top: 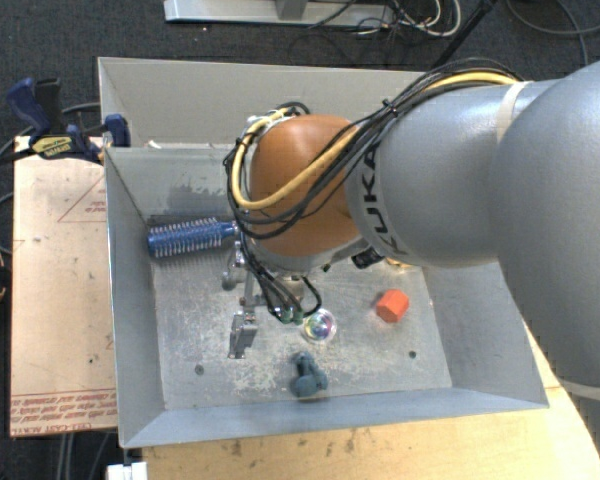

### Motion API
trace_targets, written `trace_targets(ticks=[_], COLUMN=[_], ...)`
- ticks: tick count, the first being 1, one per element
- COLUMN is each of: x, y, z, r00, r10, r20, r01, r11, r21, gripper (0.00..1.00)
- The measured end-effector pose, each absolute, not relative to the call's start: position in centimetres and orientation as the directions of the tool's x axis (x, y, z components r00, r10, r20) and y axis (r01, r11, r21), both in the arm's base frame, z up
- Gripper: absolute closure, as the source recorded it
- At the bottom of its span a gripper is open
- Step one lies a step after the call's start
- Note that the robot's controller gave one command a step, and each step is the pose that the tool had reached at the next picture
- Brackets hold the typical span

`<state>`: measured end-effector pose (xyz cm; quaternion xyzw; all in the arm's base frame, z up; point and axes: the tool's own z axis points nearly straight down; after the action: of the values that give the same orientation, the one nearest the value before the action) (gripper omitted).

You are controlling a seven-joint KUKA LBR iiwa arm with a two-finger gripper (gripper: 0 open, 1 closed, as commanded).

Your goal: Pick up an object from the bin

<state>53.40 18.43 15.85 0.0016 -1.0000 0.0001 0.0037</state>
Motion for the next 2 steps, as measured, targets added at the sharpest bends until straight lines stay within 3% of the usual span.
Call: trace_targets(ticks=[1,2], x=[52.8,48.8], y=[9.1,6.1], z=[7.3,8.0], r00=[-0.991,-0.999], r10=[-0.133,0.035], r20=[-0.005,-0.006], r01=[-0.133,0.035], r11=[0.991,0.999], r21=[0.004,0.002], gripper=[0.0,0.0])
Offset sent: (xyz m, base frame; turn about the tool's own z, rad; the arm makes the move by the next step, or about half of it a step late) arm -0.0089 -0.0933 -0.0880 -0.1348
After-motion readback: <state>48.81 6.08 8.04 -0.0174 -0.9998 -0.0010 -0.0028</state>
